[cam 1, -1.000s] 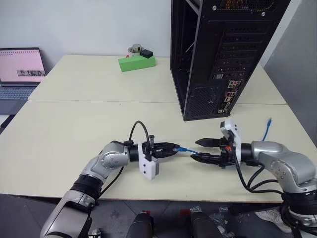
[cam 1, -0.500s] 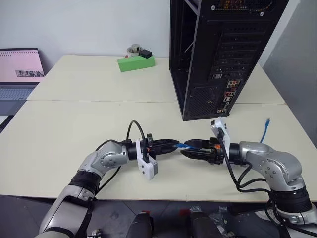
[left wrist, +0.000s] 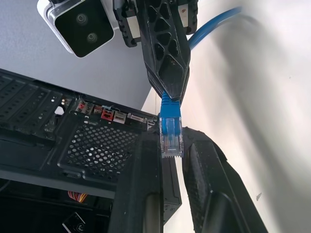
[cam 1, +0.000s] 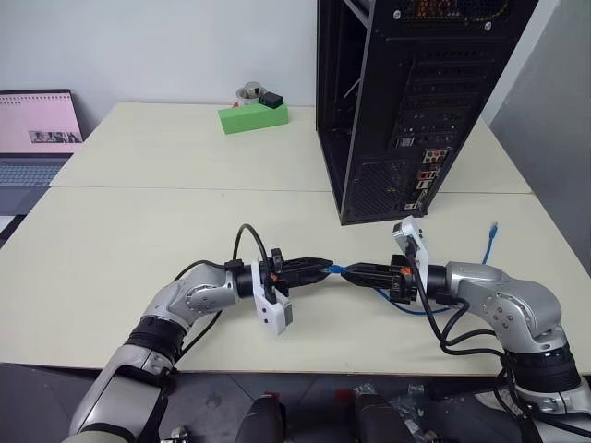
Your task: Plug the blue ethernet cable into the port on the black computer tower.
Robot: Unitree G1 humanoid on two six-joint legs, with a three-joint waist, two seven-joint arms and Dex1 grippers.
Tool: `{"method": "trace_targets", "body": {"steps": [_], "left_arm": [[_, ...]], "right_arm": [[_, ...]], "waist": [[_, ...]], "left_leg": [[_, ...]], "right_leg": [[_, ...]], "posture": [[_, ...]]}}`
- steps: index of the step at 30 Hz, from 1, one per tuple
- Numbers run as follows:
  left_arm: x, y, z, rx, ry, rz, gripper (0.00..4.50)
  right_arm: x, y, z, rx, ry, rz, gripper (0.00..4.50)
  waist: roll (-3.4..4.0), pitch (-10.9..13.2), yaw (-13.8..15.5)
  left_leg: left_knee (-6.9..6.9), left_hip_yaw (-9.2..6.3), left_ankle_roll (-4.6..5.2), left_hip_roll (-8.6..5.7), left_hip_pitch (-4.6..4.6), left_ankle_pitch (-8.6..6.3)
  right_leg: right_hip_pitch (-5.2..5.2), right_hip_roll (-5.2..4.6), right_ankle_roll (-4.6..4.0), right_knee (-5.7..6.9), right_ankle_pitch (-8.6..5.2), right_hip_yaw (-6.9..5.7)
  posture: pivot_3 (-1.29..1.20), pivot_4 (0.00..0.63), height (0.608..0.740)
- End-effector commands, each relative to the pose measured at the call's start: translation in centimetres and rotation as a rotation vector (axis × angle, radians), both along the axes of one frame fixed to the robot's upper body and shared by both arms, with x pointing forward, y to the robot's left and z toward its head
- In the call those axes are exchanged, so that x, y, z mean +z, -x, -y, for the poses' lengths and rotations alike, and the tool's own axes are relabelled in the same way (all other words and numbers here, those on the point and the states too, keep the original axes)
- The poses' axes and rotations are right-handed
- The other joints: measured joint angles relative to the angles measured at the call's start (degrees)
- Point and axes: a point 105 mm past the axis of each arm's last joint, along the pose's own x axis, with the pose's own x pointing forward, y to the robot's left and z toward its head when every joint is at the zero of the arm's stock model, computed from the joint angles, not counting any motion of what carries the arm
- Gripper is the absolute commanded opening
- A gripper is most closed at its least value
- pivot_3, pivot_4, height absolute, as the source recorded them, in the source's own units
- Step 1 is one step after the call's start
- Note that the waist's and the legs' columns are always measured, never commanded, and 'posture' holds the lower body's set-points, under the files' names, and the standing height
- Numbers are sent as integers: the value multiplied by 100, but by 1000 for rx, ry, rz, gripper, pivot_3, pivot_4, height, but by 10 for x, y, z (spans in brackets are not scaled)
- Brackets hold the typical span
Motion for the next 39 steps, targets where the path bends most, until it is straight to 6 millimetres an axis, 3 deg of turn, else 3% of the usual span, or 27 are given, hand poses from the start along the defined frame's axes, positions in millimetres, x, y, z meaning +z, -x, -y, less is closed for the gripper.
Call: {"method": "trace_targets", "body": {"steps": [1, 2, 9, 13, 18, 25, 29, 39], "left_arm": [[2, 1, 2, -1, 6, -13, 302], [0, -1, 1, 12, 6, -35, 1007], [-8, -11, -7, 117, 77, -279, 2296], [-3, -16, -6, 176, 201, -487, 3078], [21, -19, 23, 189, 406, -755, 4144], [41, -22, 60, 236, 562, -955, 4144], [49, -28, 74, 276, 621, -971, 4144], [57, -36, 94, 344, 708, -871, 4144]], "right_arm": [[10, 4, -6, 49, -26, 18, 0], [9, 4, -6, 50, -23, 18, 0], [12, 1, 5, 6, 14, 67, 0], [22, -10, 30, -128, 58, 171, 0], [43, -30, 68, -402, 116, 371, 0], [50, -40, 96, -668, 208, 521, 0], [53, -46, 111, -822, 280, 582, 0], [55, -55, 103, -973, 244, 593, 0]], "waist": [[0, 0, 0], [0, 0, -1], [0, 0, -6], [0, 0, -3], [0, 0, 24], [2, -1, -36], [2, -1, -16], [2, -1, -6]], "left_leg": [[0, 0, 0, 0, 0, 0], [0, 0, 0, 0, 0, 0], [0, 0, 0, 0, 0, 0], [0, -1, 0, 1, -1, 0], [2, -3, 0, -2, -6, 0], [1, -2, 0, 1, 2, 0], [1, -3, 0, 0, -1, 0], [1, 1, -2, -1, 0, 1]], "right_leg": [[0, 0, 0, 0, 0, 0], [0, 0, 0, 0, 0, 0], [0, 0, 0, 1, 0, 0], [-1, 0, 0, 1, 0, 0], [2, -3, 1, -3, 0, -2], [2, 4, 1, 2, 0, 4], [2, 5, 2, 0, 0, 5], [1, 5, 1, -2, 0, 9]], "posture": [[0, 150, 740], [0, 150, 740], [0, 150, 740], [0, 150, 740], [0, 150, 740], [0, 150, 740], [0, 150, 740], [0, 150, 740]]}}
